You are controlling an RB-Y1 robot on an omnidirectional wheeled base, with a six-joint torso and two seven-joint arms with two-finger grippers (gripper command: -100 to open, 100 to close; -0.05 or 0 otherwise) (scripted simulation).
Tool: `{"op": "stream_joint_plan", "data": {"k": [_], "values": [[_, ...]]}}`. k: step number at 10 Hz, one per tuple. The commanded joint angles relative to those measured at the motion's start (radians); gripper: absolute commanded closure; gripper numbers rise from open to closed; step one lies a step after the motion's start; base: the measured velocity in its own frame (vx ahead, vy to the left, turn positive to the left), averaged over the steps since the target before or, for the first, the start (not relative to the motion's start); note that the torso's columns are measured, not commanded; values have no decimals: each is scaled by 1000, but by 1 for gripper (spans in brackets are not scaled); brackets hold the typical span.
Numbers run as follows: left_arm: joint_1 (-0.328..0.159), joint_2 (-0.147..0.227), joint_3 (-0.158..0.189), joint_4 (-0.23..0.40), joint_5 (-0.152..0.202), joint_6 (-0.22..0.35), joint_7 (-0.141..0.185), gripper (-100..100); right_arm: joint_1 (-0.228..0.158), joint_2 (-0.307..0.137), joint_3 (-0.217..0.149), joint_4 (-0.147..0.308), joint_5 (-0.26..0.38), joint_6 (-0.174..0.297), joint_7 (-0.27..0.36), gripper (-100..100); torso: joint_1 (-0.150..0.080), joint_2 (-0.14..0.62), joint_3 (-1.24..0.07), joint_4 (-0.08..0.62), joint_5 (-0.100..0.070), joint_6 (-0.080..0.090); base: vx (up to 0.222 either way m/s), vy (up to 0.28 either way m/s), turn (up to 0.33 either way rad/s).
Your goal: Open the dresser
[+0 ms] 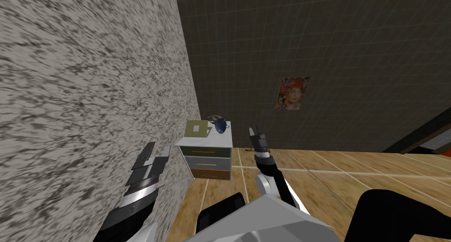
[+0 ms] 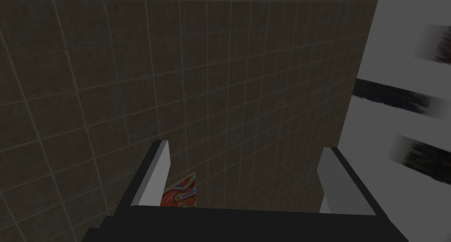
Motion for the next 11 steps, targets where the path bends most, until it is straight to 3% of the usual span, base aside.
{"op": "stream_joint_plan", "data": {"k": [1, 9, 10, 11], "values": [[0, 0, 0, 0, 0, 0, 0, 0, 0, 0, 0, 0, 0, 0, 0, 0, 0, 40, -82, 41, 0, 0, 0, 0, 0], [0, 0, 0, 0, 0, 0, 0, 0, 0, 0, 0, 0, 0, 0, 0, 0, 0, 618, -1234, 617, 0, 0, 0, 0, 0], [-5, 30, -2, 19, -2, -6, -5, -100, 0, 0, 0, 0, 0, 0, 0, 0, 0, 691, -1382, 691, 0, 0, 18, 4, -30], [-13, 52, -6, 47, -6, -13, -11, -100, 0, 0, 0, 0, 0, 0, 0, 0, 0, 724, -1451, 724, 0, 0, 33, 6, -54]]}}
